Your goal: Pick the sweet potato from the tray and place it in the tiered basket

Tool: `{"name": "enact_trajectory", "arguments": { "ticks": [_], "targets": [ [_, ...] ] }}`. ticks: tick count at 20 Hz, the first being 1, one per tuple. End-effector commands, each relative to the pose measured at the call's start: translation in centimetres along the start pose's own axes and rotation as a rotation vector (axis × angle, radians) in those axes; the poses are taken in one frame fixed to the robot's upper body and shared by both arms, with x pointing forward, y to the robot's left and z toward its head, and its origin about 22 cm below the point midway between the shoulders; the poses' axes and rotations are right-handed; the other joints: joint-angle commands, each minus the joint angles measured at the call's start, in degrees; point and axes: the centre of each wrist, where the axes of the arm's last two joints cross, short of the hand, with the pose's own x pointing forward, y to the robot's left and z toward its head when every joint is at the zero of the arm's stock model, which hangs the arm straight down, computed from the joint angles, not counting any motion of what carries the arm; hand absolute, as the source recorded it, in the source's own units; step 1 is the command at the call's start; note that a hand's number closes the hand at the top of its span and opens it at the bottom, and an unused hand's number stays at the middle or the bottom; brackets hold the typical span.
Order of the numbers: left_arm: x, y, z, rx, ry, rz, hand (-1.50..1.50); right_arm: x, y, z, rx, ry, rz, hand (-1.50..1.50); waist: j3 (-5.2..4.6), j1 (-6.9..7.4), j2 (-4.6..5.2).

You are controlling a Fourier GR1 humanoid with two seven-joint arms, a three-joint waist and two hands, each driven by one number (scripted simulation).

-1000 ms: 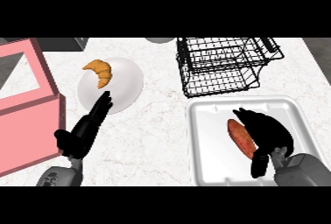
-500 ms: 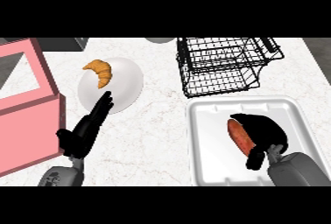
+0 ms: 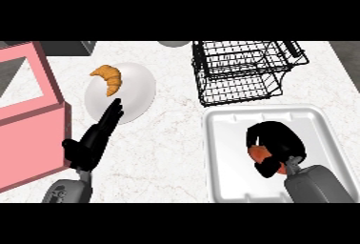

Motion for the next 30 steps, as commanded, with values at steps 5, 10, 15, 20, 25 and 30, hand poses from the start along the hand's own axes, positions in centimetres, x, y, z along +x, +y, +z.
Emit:
{"name": "enact_trajectory", "arguments": {
  "ticks": [5, 10, 15, 20, 25, 30],
  "targets": [
    [0.2, 0.3, -0.2, -0.003, -0.018, -0.009, 0.0, -15.0, -8.1, 2.3, -0.168, 0.063, 0.029, 1.5, 0.23, 0.04, 0.74],
    [0.7, 0.1, -0.2, -0.037, -0.025, 0.008, 0.0, -23.6, -11.9, 5.9, -0.234, 0.145, 0.025, 1.5, 0.45, 2.53, 1.42],
    [1.8, -1.0, -1.4, -0.053, -0.024, 0.003, 0.0, -25.5, -14.6, 5.4, -0.404, 0.065, -0.093, 1.5, 0.33, 2.9, 1.16],
    [0.2, -1.0, -0.2, -0.046, -0.027, 0.009, 0.0, -25.6, -18.2, 6.0, -0.518, -0.213, -0.409, 1.5, 0.2, 2.33, 0.71],
    [0.5, -0.5, -1.4, -0.006, -0.023, -0.003, 0.0, -23.6, -22.2, 5.2, -0.582, -0.3, -0.375, 1.5, 0.06, 1.55, 0.51],
    [0.5, -0.5, -0.9, -0.015, -0.011, 0.003, 0.0, -17.9, -27.8, 3.9, -0.543, -0.343, -0.4, 1.5, -0.04, 1.26, 0.18]
  ]
}}
